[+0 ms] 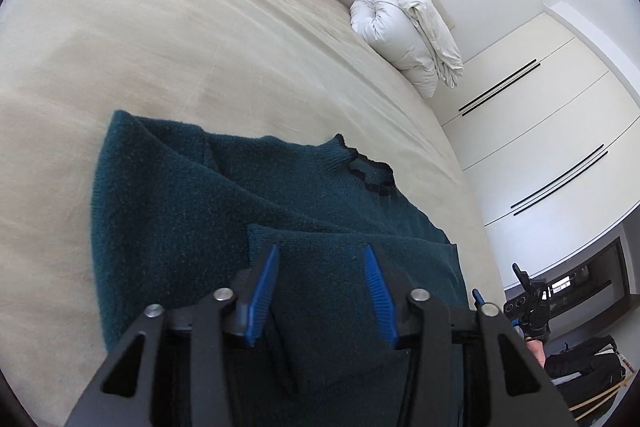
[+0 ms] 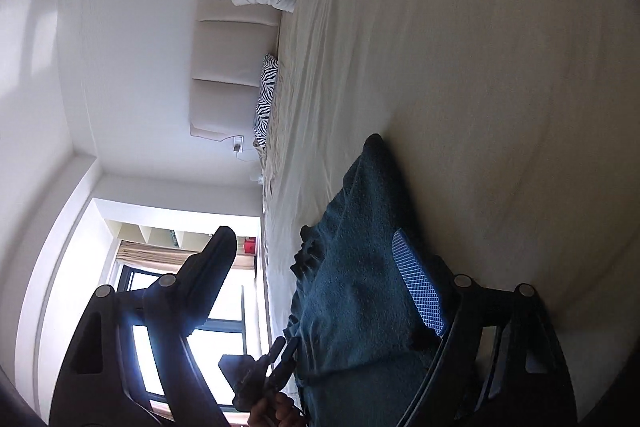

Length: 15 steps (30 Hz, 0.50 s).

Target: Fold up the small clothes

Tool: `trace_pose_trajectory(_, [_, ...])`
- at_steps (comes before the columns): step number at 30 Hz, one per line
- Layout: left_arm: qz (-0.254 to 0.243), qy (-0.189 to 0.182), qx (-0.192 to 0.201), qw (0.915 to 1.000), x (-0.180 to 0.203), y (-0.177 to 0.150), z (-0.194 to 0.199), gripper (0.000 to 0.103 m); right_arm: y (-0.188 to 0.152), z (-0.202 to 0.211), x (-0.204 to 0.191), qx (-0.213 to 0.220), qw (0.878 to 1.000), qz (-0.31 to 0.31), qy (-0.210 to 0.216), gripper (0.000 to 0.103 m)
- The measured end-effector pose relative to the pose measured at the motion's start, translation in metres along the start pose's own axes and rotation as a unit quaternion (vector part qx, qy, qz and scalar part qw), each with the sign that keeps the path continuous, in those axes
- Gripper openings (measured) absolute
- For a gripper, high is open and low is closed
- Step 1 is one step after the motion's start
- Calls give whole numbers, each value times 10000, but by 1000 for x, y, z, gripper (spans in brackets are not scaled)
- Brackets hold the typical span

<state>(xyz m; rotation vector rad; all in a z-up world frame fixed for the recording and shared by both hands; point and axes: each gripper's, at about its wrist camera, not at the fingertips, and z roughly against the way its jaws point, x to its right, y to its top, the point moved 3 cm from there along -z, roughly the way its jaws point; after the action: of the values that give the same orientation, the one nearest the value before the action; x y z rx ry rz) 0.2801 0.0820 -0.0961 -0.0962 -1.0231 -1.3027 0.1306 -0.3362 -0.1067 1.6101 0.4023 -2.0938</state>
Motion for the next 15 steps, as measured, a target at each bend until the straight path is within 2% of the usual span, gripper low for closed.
trace_pose_trajectory(2, [-135, 187, 191, 9996, 4, -9, 34, 66, -9, 29, -3, 53, 9995, 230, -189, 81])
trace_pose_trajectory(5, [-108, 273, 274, 9992, 1, -33, 82, 67, -29, 67, -1, -60, 9977, 513, -429, 81])
trace_pose_trajectory(8, [-63, 410, 149, 9990, -4, -66, 119, 68, -51, 96, 0, -290, 9927, 891, -754, 81])
trace_pose_trajectory(15, [338, 787, -176, 9962, -30, -157, 172, 68, -111, 123, -4, -780, 9737, 1628, -1387, 81])
